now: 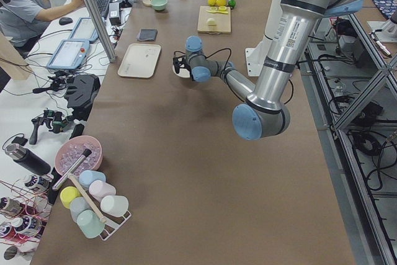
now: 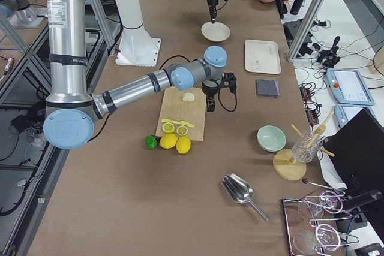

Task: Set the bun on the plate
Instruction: 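Push the white plate inward with the left gripper while the right arm reaches out, then lower the right gripper onto the white bun on the cutting board and close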

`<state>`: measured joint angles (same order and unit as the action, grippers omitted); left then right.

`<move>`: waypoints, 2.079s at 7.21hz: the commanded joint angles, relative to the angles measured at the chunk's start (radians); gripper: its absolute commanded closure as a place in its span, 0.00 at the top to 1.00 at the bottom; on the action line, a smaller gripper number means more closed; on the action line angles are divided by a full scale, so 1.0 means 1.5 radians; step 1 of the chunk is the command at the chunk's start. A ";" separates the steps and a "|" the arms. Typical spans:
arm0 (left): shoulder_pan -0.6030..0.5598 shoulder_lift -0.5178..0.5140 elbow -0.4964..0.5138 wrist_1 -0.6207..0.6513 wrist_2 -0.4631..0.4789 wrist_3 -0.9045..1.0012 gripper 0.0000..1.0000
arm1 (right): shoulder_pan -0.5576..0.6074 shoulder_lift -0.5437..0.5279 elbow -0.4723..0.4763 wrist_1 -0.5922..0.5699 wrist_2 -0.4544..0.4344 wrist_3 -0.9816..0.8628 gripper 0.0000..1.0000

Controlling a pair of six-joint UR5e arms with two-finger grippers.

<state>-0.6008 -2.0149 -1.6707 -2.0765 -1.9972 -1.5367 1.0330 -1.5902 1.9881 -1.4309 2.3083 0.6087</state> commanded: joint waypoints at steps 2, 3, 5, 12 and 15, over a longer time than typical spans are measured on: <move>0.098 -0.066 0.006 0.029 0.083 -0.065 0.00 | -0.136 0.000 -0.005 0.077 -0.096 0.191 0.99; 0.103 -0.076 0.014 0.029 0.084 -0.065 0.00 | -0.177 0.001 -0.006 0.085 -0.128 0.227 0.98; 0.103 -0.075 0.023 0.029 0.084 -0.063 0.00 | -0.207 0.005 -0.020 0.087 -0.137 0.251 0.98; 0.103 -0.075 0.024 0.029 0.084 -0.061 0.49 | -0.249 0.035 -0.067 0.087 -0.139 0.272 0.75; 0.100 -0.076 0.020 0.031 0.084 -0.064 0.77 | -0.250 0.041 -0.068 0.086 -0.137 0.272 0.24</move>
<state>-0.4491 -2.1286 -1.6389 -2.0318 -1.8714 -1.6299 0.6588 -1.5326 1.8880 -1.3021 2.1029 1.0170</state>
